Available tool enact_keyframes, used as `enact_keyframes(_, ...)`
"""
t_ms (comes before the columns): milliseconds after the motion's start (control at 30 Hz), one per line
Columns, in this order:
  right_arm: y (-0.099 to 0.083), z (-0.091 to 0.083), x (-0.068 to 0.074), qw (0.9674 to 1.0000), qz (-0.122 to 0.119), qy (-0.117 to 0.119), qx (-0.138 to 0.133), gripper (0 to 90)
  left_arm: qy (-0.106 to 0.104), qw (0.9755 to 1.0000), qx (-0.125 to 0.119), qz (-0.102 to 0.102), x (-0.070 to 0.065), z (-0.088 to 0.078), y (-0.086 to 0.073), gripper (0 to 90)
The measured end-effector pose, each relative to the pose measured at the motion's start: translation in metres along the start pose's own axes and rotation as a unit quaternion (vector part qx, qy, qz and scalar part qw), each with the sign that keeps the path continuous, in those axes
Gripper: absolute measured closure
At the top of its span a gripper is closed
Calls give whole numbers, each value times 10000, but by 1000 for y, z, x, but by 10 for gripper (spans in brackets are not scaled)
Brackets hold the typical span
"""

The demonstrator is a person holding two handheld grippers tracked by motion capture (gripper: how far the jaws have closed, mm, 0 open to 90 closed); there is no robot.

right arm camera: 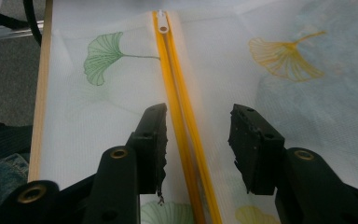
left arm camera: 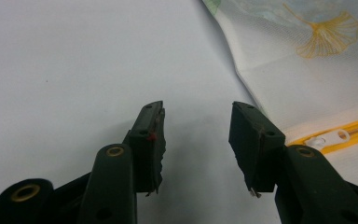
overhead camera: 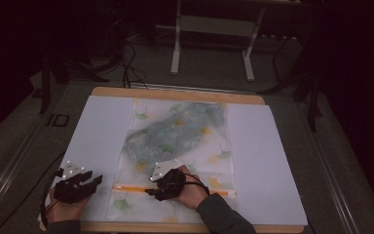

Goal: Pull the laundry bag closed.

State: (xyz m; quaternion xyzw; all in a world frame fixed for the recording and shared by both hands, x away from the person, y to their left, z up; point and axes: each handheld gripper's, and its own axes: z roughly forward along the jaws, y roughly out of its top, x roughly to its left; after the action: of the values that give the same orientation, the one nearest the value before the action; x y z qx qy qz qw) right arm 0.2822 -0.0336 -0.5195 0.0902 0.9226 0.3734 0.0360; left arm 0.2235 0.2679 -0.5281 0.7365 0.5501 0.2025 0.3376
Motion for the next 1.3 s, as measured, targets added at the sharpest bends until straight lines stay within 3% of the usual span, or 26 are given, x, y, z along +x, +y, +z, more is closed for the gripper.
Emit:
enact_keyframes(467,10,15,3,9999,-23,165,8,591,-62,10000,16,1,0,-1,0,575)
enact_keyframes(1300,35,45,9,9993,-203,297,41,729,-105,9999,39,-16,-1,-1,0,576)
